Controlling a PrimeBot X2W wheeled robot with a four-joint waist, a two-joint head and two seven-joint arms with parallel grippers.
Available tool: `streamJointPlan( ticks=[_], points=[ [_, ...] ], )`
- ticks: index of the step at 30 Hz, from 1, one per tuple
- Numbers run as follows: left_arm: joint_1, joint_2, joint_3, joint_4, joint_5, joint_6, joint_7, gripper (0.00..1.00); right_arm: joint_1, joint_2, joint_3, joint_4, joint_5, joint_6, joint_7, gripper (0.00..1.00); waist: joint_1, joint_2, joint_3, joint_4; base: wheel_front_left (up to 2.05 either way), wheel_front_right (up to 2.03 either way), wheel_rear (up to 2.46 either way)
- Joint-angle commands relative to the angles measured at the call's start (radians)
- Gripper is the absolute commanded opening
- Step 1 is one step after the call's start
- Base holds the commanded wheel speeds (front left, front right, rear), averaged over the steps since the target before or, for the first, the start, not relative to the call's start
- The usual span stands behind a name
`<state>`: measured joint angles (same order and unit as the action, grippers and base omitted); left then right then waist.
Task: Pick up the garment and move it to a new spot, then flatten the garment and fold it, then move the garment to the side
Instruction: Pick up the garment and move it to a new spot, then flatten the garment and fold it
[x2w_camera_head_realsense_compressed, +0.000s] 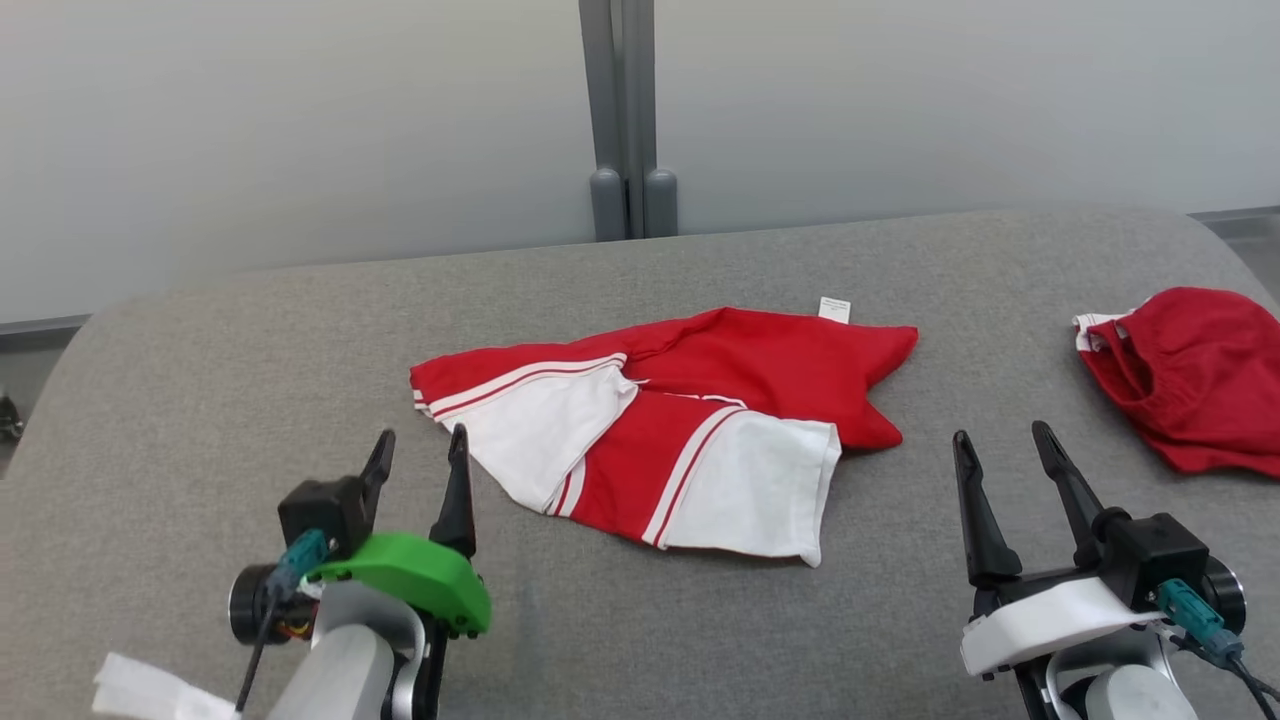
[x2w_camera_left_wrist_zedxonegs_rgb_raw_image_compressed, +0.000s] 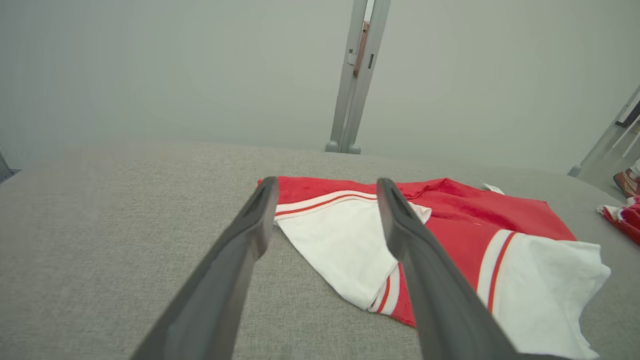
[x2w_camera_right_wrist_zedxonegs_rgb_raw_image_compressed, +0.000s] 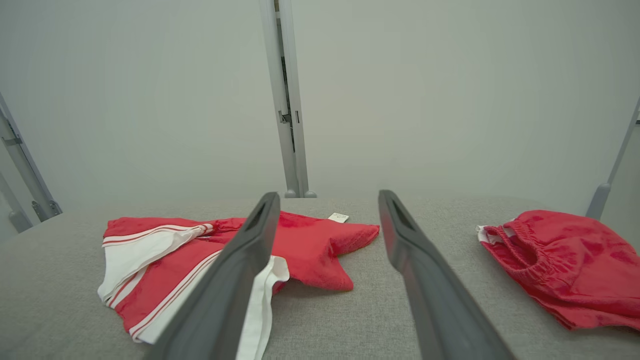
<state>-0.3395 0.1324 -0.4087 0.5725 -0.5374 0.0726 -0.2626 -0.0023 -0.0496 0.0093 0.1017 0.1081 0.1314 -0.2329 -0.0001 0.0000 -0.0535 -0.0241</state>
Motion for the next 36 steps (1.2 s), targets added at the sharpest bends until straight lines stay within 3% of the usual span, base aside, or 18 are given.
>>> streamJointPlan(
  ticks=[1,13,36],
  points=[
    [0.058,-0.002,0.02,-0.034,0.021,0.012,-0.003,1.0,0.017,-0.002,-0.001,0.015,0.002,-0.002,-0.011,1.0,0.0001,0.0,-0.025,0.03,0.0,0.0,0.0],
    [0.329,-0.034,0.146,-0.27,0.117,0.051,-0.003,1.0,0.039,-0.002,-0.018,0.099,0.017,-0.002,-0.033,1.0,0.0001,0.0,-0.038,0.059,0.0,0.0,0.0],
    [0.33,-0.062,0.188,-0.244,0.17,0.013,-0.003,1.0,0.013,-0.002,-0.011,0.13,0.028,-0.002,-0.033,1.0,0.0001,0.0,-0.029,0.06,0.0,0.0,0.0]
  ],
)
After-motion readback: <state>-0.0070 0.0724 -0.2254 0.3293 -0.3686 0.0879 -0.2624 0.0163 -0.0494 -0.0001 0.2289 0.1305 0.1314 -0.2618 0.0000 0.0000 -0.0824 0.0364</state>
